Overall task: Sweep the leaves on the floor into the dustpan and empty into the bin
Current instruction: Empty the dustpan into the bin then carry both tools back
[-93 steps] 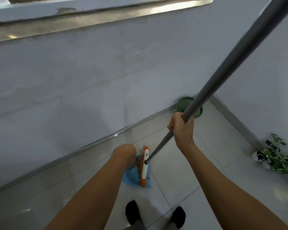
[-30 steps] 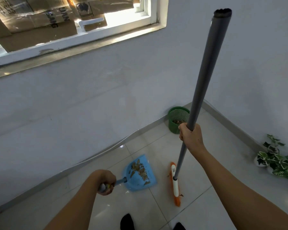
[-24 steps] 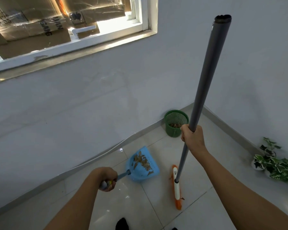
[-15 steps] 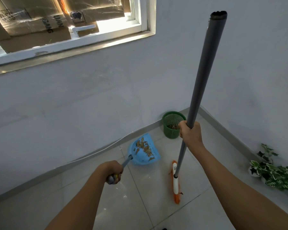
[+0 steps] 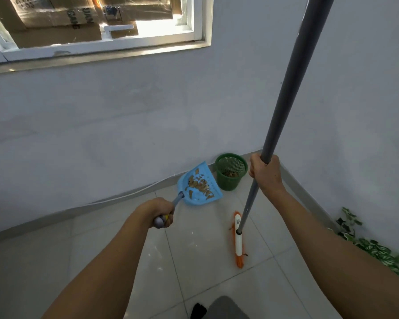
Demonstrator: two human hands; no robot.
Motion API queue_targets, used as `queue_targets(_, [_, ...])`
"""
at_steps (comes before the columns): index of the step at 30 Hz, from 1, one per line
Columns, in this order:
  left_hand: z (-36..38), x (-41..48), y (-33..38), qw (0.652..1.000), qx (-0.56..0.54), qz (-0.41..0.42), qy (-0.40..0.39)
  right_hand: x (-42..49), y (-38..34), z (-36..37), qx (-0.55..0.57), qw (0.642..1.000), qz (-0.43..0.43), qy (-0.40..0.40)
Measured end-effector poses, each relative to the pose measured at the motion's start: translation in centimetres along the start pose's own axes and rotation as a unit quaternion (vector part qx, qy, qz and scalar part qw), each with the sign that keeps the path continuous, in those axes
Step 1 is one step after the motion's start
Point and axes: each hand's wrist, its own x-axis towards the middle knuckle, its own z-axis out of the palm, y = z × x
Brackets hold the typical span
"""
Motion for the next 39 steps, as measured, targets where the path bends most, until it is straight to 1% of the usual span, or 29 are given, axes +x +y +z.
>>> queue_targets(3, [1.9,-1.7,0.0,1.0,-0.026,0.008,0.01,-0.7,-0.4,-1.8,0.008,1.0,-0.007,-0.001])
queue_targets(8, [5.1,-3.0,0.7,0.993,-0.115,-0.001,-0.004,-0.5,-0.7,-5.3,0.006,1.0,-0.011,-0.019])
queue_targets(14, [8.6,-3.1,3.1,0.99,-0.136,-0.026,-0.015,1.3,0.5,-10.3,0.023,0.999,-0.005,-0.026])
queue_targets(18, [11.5,-2.1,5.4,0.989,-0.146,-0.038,-0.003,5.0,2.1,-13.5,0.04,0.998,0.013,-0.043])
queue_targets(25, [17.8,-1.8,11.3,0.977,-0.199,-0.059,0.053,14.3,4.8,-19.0,0.043,0.992,0.035,-0.113])
queue_targets(28, [20.3,-2.2,14.0,0.972,-0.214,-0.065,0.076,17.7,5.3,-20.6,0.04,0.988,0.03,-0.145])
queue_targets(32, [23.5,-2.4,16.8,0.972,-0.201,-0.051,0.11,20.9,5.9,-22.2,0.032,0.983,0.016,-0.181])
queue_targets(34, [25.2,-1.9,17.5,0.972,-0.192,-0.045,0.131,22.1,6.4,-22.7,0.027,0.981,0.011,-0.189])
queue_targets(39, [29.0,-0.1,18.9,0.962,-0.217,-0.022,0.161,24.4,7.7,-23.7,-0.002,0.981,0.001,-0.192])
